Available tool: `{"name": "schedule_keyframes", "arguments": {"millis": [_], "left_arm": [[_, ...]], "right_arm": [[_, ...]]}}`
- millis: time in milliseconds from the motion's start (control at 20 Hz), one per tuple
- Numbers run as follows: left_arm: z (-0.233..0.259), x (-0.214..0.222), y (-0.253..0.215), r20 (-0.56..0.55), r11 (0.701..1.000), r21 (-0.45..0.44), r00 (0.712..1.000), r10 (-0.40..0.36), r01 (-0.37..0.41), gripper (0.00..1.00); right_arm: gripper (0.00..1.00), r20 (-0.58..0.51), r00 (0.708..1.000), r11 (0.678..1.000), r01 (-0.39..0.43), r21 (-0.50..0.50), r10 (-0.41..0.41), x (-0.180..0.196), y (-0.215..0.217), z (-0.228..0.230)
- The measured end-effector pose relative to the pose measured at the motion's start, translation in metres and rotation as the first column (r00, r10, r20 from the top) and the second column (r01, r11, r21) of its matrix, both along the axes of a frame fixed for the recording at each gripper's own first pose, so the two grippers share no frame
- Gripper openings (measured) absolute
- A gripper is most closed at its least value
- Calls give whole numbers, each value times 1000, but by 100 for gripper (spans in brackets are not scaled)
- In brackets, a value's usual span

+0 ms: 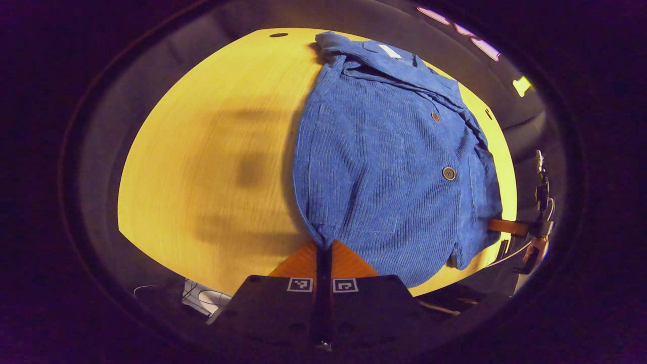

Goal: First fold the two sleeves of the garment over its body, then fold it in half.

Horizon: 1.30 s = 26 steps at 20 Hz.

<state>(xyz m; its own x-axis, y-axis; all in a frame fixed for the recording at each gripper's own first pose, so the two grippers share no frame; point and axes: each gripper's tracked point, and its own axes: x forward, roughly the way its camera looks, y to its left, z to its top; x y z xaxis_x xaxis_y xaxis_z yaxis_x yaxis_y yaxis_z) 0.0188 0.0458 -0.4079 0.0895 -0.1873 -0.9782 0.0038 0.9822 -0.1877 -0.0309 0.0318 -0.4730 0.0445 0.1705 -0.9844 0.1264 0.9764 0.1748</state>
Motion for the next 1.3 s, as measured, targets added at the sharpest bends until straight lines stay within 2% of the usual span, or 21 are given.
{"name": "schedule_keyframes", "arguments": {"millis": [150,300,450,650,850,1100,1200,1300], "left_arm": [[16,3,-4,41,999,-32,999,-11,12,0],[41,12,-8,79,995,-97,997,9,-2,0],[72,26,-12,125,988,-157,992,26,-6,0],[114,54,-13,184,985,-169,983,-7,39,0],[155,99,-16,230,985,-159,973,-35,73,0],[168,183,-7,245,989,-147,970,5,32,0],[172,227,-4,260,987,-159,965,36,6,0],[159,275,13,250,995,-98,967,49,-25,0]], "right_arm": [[2,11,999,998,43,44,-43,5,4,13],[2,54,996,995,59,79,-64,19,6,38],[2,114,992,992,44,117,-57,38,15,70],[2,199,979,990,8,138,-36,78,20,113],[1,289,957,988,-21,151,-24,138,22,149],[1,412,908,987,8,160,-74,254,18,183],[1,437,893,983,30,179,-107,299,22,184],[1,441,888,979,45,199,-131,339,31,163]]}}
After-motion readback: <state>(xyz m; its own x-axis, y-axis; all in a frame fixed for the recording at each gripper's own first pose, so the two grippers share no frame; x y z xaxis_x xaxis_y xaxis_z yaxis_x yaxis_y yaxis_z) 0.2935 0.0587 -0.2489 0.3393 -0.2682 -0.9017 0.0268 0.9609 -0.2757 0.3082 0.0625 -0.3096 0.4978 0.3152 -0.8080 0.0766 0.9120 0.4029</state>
